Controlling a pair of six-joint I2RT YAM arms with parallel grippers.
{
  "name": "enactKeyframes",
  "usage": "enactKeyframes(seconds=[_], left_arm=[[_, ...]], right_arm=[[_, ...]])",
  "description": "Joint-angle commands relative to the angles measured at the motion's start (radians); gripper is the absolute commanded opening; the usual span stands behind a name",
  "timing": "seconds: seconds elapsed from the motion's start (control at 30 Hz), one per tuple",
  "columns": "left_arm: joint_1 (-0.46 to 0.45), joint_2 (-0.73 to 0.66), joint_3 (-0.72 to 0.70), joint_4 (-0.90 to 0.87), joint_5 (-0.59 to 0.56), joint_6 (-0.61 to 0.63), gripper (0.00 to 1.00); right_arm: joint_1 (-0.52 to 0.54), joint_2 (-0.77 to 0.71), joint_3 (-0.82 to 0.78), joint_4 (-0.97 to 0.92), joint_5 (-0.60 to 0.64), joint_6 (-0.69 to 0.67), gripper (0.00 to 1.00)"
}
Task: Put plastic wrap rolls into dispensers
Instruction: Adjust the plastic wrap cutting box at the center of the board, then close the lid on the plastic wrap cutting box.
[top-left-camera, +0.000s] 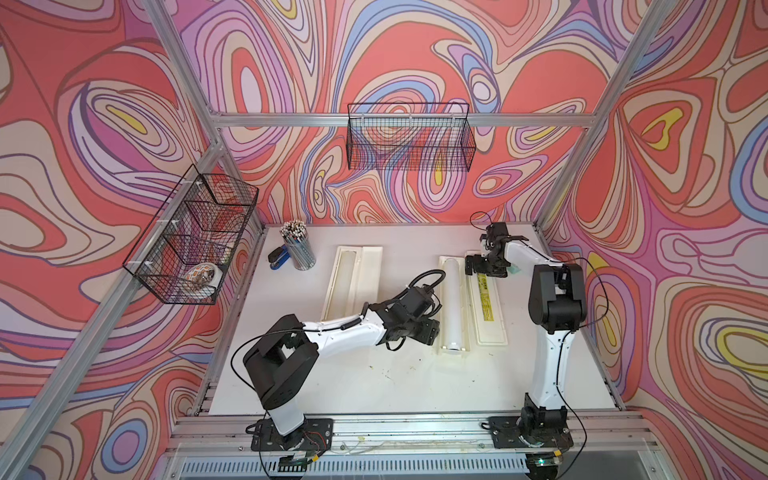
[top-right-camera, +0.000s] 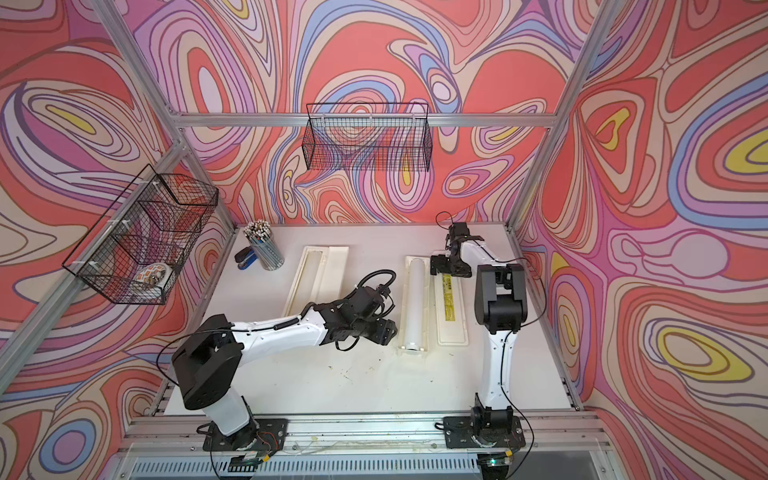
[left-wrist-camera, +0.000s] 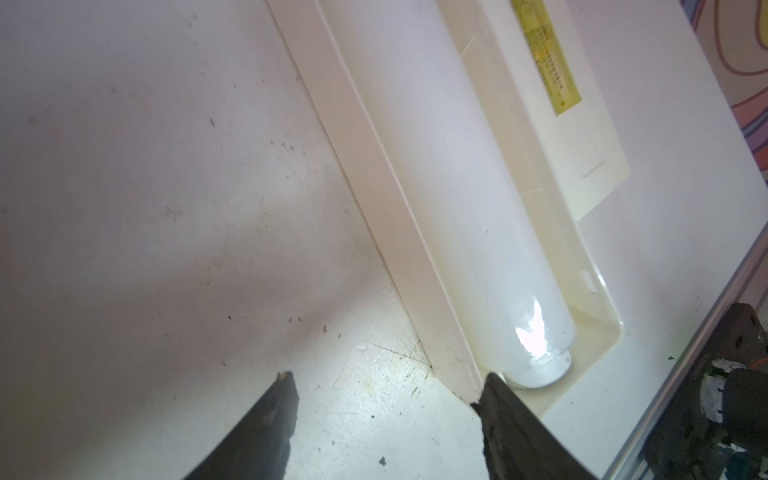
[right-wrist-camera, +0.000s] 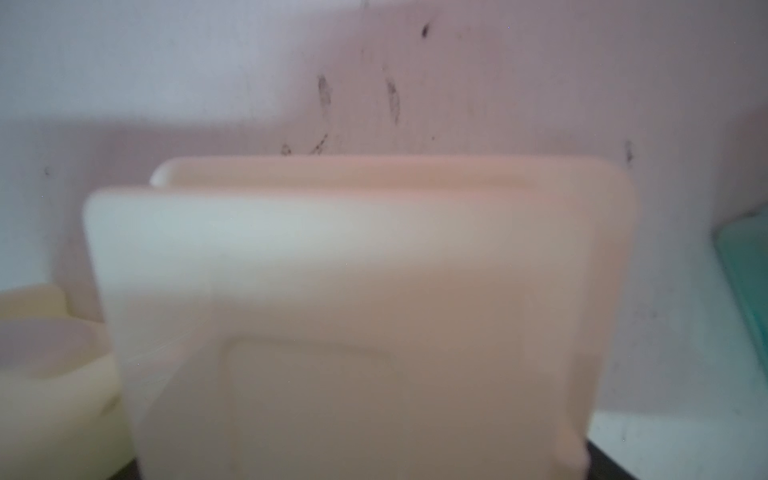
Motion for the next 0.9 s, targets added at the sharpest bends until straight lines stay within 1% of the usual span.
enactKeyframes(seconds=[0.0, 0.07, 0.13, 0.2, 0.33, 0.43, 0.57, 0.7, 0.77, 0.87], left_arm=[[0.001, -0.022, 0.099, -0.013, -0.028, 0.091, 0.72], [0.001, 0.02, 0.17, -0.032, -0.014, 0.107, 0.73], [0.004, 0.061, 0.237, -0.056, -0.045, 0.122, 0.73], [0.019, 0.081, 0.252, -0.075, -0.045, 0.111, 0.73], [0.085, 0.065, 0.181, 0.011, 0.014, 0.036, 0.7], [0.117, 0.06, 0.146, 0.013, 0.037, 0.023, 0.69], [0.121, 0.079, 0.133, -0.021, 0.039, 0.03, 0.68], [0.131, 0.119, 0.112, -0.029, 0.048, -0.011, 0.66], [0.131, 0.138, 0.102, -0.022, 0.07, -0.029, 0.64], [0.132, 0.16, 0.074, 0.002, 0.105, -0.062, 0.61]], right_arm=[[0.005, 0.042, 0.011, -0.073, -0.063, 0.003, 0.98], [0.005, 0.038, -0.001, -0.078, -0.055, 0.004, 0.98], [0.005, -0.001, -0.036, -0.055, -0.038, 0.019, 0.98], [0.005, -0.044, -0.058, -0.047, -0.032, 0.029, 0.97], [0.005, -0.111, -0.074, -0.089, -0.028, 0.037, 0.91], [0.004, -0.14, -0.076, -0.112, -0.033, 0.042, 0.86], [-0.004, -0.163, -0.079, -0.134, -0.037, 0.039, 0.83], [-0.012, -0.195, -0.037, -0.2, -0.038, 0.036, 0.81], [-0.013, -0.216, -0.003, -0.235, -0.064, 0.04, 0.81], [-0.012, -0.252, 0.03, -0.271, -0.115, 0.087, 0.8]])
